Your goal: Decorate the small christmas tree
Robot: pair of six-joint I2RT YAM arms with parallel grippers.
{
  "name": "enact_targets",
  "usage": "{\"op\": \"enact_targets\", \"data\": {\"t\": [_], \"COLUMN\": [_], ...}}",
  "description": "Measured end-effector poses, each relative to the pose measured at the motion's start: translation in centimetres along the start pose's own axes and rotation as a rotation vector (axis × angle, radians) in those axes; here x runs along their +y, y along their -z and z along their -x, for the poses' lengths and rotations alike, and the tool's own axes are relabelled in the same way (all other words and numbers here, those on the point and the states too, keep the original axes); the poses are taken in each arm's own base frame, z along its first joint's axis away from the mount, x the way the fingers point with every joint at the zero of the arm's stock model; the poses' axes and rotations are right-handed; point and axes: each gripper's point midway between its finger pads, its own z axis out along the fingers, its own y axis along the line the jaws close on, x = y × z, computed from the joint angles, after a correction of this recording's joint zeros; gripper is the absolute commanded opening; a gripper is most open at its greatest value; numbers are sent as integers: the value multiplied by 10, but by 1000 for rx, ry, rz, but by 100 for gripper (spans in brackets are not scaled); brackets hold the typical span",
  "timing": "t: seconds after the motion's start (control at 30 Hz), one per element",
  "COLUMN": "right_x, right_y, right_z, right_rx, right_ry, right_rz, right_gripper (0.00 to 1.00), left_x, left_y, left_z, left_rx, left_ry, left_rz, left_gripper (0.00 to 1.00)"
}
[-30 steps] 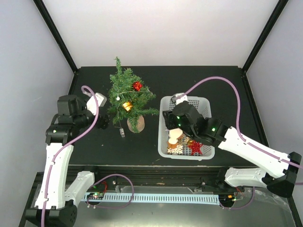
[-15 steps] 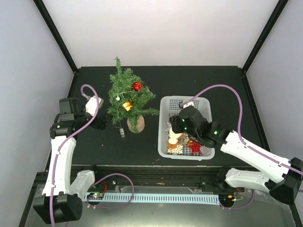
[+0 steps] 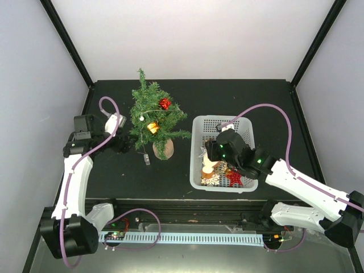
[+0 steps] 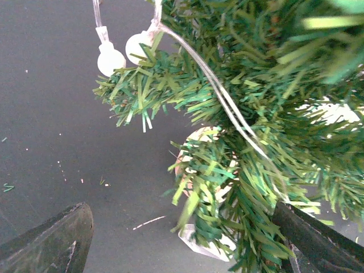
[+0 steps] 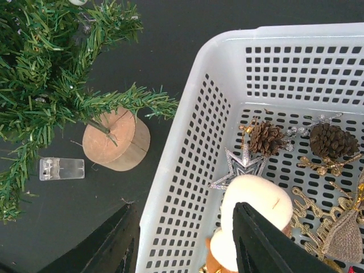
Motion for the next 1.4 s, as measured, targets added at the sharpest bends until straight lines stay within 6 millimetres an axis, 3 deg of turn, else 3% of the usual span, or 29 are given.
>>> {"op": "enact_targets", "data": {"t": [0.17,0.37,0.6,0.67,0.77,1.07,1.4], "right_x": [1,0,-3,-4,-5,-7,-6], "right_y": [-1,-3,-8,-10,-13,-16,-17], "right_z": [1,0,-1,-4,-7,-11,-12], "right_rx": [-7,-5,-2,7,16,21,21], "right_ry": [-3,-2,-4,-2,0,1,-1], "right_rz": [5,-2,-12,-18,-22,-23,-14], "right_gripper": [46,46,47,47,47,47,47], "left_x": [11,17,-18,-28,-34,-29,-30], "left_y": [-12,-9,17,21,22,13,3], "left_z": [-1,18,35,33,26,0,3], "left_rx": [25,0,-99,-105,-88,-36,-44], "left_ry": [15,-11,-132,-163,-188,-174,-192], "left_rz": [-8,4,-72,-101,-127,-98,-96], "left_gripper": [86,88,93,99,99,99,99]}}
